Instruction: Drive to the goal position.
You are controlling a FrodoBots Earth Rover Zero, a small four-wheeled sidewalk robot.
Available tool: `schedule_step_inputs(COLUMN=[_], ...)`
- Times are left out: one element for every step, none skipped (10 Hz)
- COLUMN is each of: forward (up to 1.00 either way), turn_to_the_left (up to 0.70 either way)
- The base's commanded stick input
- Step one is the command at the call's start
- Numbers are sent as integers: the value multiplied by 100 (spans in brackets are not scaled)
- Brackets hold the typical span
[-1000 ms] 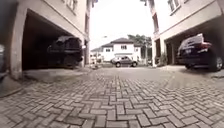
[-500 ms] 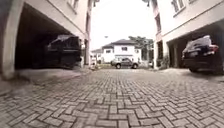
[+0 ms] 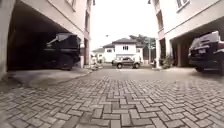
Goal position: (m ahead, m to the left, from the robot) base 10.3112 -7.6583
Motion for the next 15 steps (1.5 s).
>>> schedule_step_inputs(forward=[70,70,70,70,70,70,70,70,70,70,70,70,70,70,70], turn_to_the_left=[0,0,0,0,-1,-24,-35,-35,-26,-5,0,0,0,0,0])
